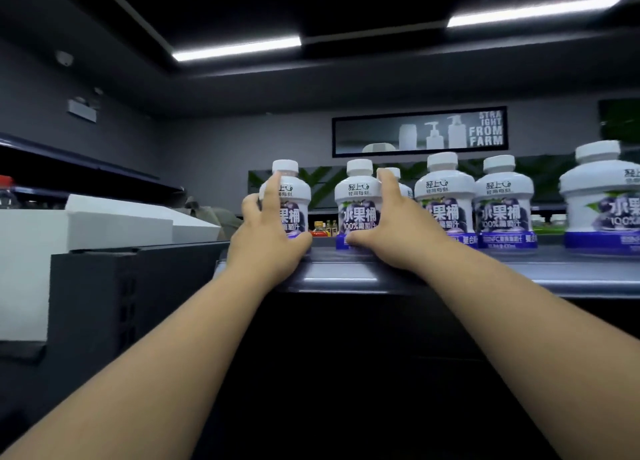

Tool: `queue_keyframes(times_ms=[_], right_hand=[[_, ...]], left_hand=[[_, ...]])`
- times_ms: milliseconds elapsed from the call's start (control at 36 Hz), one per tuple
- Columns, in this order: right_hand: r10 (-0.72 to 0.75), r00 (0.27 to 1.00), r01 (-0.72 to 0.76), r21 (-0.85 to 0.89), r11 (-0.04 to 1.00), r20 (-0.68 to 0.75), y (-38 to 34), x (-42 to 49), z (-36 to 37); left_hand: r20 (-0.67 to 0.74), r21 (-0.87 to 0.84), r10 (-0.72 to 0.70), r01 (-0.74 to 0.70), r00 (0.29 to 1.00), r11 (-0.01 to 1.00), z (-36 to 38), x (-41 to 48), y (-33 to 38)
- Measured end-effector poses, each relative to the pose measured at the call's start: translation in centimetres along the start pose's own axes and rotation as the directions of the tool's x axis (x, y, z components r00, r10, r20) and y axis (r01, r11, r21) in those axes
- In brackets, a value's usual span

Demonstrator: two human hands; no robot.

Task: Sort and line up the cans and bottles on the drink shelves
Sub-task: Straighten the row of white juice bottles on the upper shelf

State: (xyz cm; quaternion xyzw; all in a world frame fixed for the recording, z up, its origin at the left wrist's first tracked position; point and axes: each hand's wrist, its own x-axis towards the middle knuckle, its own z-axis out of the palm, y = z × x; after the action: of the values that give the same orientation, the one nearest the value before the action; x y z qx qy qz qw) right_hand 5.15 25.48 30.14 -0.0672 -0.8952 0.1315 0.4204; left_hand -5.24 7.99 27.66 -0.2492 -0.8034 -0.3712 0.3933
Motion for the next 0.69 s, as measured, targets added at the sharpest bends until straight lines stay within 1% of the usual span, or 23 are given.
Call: queue_keyframes(times_ms=[83, 194, 306, 472, 583, 639, 694], right_hand=[[-0.022, 0.999, 0.023, -0.009, 1.0, 0.024, -1.0, 0.3, 0.1], [-0.082, 0.996, 0.082, 0.007, 0.997, 0.016, -2.6, 0.6, 1.5], [-0.1, 0.995, 0.1, 0.014, 0.995, -0.024, -2.8, 1.0, 2.8], [-0.118, 0.993, 0.118, 0.023, 0.993, -0.011, -2.5, 0.7, 2.8], [-0.09, 0.996, 0.09, 0.054, 0.994, 0.002, -2.2, 0.6, 2.5], [-0.054, 0.999, 0.053, 0.069, 0.996, 0.003, -1.8, 0.4, 1.9], [-0.009, 1.0, 0.009, 0.049, 0.999, 0.008, -1.2, 0.3, 1.0]], left_hand=[[0.002, -0.004, 0.013, -0.013, 1.0, 1.0, -0.2, -0.2, -0.1], [-0.023, -0.051, 0.032, -0.033, 0.999, 0.998, -0.4, -0.4, -0.6], [-0.051, -0.082, 0.027, -0.031, 0.998, 0.996, -0.4, -0.2, -1.2], [-0.049, -0.1, 0.02, -0.025, 0.999, 0.995, -0.3, -0.3, -1.2], [-0.048, -0.082, 0.012, -0.016, 0.999, 0.997, -0.4, -0.4, -1.0], [-0.047, -0.063, 0.01, -0.013, 0.999, 0.998, -0.4, -0.5, -0.9], [-0.043, -0.035, 0.003, -0.004, 0.999, 0.999, -0.3, -0.5, -0.8]])
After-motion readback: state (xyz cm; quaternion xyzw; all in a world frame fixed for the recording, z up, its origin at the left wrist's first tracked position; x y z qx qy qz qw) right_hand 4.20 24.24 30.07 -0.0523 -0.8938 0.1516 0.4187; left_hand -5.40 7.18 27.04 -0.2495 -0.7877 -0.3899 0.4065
